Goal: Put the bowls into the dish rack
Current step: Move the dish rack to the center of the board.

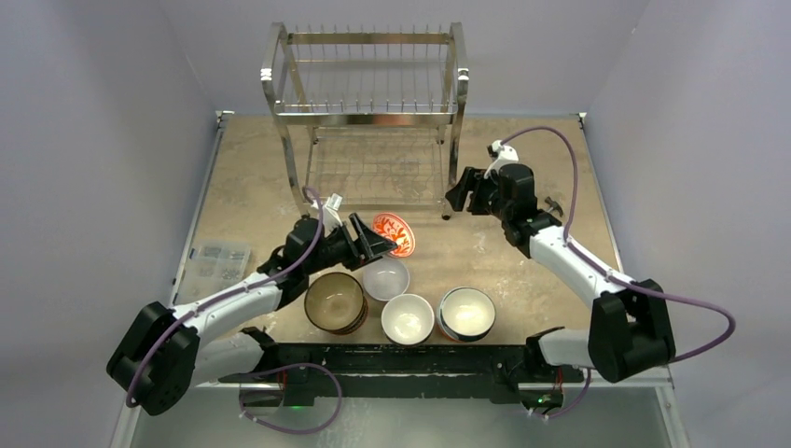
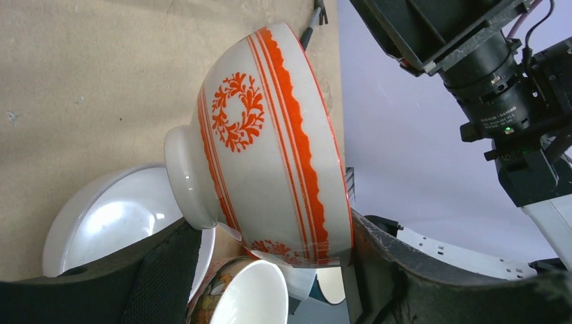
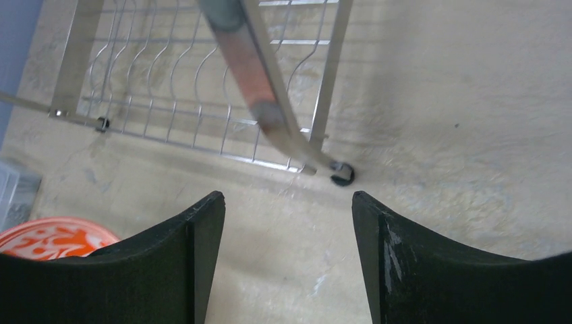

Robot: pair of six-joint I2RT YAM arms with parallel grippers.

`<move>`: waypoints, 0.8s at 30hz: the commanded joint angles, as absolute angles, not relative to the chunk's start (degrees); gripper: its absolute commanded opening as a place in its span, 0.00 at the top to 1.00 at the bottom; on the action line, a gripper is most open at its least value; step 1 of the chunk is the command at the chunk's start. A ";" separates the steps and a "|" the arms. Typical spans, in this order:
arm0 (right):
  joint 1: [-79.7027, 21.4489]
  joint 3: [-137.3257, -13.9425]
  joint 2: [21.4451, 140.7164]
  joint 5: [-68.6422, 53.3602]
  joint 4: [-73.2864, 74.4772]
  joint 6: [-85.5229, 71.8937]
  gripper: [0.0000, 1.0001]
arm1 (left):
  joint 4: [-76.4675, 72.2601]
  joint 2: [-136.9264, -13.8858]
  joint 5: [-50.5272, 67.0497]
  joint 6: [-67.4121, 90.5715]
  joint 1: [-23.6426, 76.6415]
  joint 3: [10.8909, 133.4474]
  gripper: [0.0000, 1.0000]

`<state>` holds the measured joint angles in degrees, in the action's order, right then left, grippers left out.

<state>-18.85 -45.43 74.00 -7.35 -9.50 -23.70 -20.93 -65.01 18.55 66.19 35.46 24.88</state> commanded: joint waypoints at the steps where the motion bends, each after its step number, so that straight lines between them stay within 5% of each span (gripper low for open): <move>1: -17.95 -50.37 76.47 -3.21 -13.09 -20.56 0.27 | -23.56 -60.53 20.93 64.71 33.40 25.60 1.00; 9: -17.87 -53.52 84.66 -9.48 -22.10 -18.13 0.15 | -19.09 -57.48 20.83 62.94 32.18 25.90 1.00; 13: -17.84 -53.36 86.89 -11.63 -26.00 -17.95 0.17 | -16.07 -56.57 20.57 61.34 31.88 27.33 1.00; 15: -17.84 -53.09 87.42 -12.59 -26.89 -17.69 0.25 | -14.37 -56.31 20.44 60.27 31.76 28.28 1.00; 24: -17.86 -50.18 85.76 -14.44 -29.29 -17.04 0.88 | -10.07 -53.53 18.14 57.48 31.73 29.32 1.00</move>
